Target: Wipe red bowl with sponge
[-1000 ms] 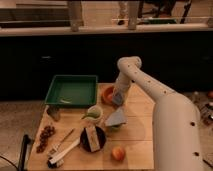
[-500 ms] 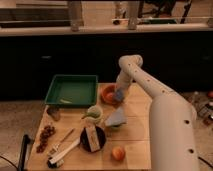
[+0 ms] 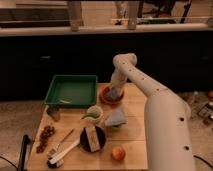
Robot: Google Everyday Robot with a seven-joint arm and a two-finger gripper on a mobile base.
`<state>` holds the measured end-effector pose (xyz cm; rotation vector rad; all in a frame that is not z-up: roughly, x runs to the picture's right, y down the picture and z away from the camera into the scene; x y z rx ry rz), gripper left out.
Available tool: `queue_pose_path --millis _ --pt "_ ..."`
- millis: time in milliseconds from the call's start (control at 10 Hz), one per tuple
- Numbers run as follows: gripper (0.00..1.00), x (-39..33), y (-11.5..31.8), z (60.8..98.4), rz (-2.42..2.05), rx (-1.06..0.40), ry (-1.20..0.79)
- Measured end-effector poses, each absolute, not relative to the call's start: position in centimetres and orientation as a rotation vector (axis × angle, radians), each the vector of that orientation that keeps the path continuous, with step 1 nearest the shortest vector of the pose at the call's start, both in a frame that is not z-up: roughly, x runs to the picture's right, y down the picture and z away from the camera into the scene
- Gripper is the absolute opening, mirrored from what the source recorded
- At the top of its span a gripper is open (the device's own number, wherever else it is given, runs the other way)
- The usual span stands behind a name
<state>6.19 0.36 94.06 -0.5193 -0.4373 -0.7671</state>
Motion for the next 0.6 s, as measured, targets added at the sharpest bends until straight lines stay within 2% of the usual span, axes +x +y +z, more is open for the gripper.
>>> queue_pose_path --millis 600 --pt "0.0 4.3 -1.3 89.1 -0.822 -0.44 -0.512"
